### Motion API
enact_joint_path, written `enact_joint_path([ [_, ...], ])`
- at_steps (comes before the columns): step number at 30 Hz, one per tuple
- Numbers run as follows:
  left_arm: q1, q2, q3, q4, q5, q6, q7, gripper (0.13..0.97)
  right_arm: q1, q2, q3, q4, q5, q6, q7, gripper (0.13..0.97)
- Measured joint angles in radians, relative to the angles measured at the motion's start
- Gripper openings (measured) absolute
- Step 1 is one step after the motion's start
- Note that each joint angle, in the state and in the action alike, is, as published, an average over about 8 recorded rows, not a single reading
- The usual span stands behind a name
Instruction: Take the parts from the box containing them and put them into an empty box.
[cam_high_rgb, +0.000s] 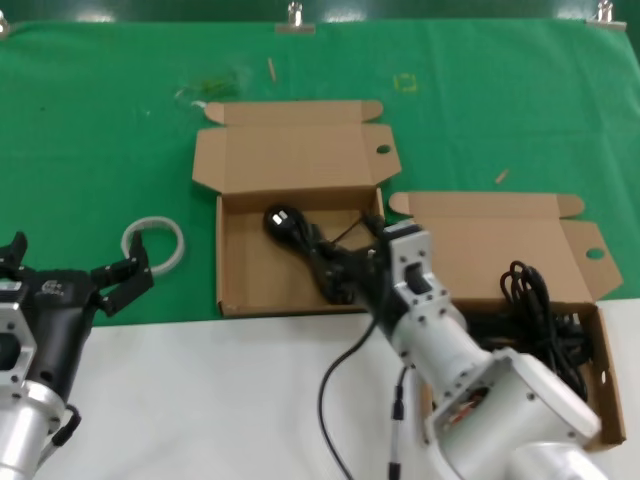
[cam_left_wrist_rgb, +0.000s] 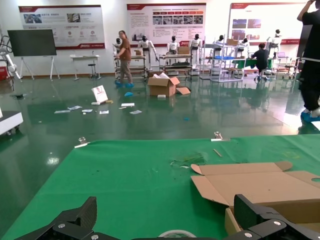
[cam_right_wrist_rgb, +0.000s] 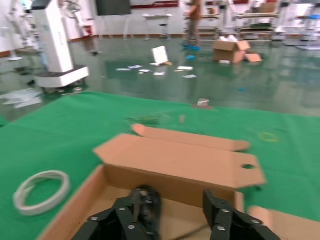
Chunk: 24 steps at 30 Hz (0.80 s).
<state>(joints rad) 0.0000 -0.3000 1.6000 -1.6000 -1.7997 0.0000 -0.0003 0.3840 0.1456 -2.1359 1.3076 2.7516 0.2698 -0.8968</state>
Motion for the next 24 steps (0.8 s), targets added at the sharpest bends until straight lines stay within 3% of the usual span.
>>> enact_joint_path([
  [10, 0.0, 0.0, 0.0, 0.0, 0.0, 0.0, 0.0, 0.965, -0.163, 0.001, 0.197, 0.17, -0.006, 0.075, -0.064, 0.579],
  [14, 0.0, 0.0, 0.0, 0.0, 0.0, 0.0, 0.0, 0.965, -0.184, 0.001, 0.219, 0.189, -0.026, 0.074, -0.046, 0.686],
  [18, 0.0, 0.0, 0.0, 0.0, 0.0, 0.0, 0.0, 0.965, -0.188, 0.001, 0.229, 0.19, -0.062, 0.06, -0.009, 0.686],
  [24, 0.0, 0.0, 0.0, 0.0, 0.0, 0.0, 0.0, 0.965, -0.203, 0.001, 0.252, 0.197, -0.13, 0.034, 0.061, 0.805],
])
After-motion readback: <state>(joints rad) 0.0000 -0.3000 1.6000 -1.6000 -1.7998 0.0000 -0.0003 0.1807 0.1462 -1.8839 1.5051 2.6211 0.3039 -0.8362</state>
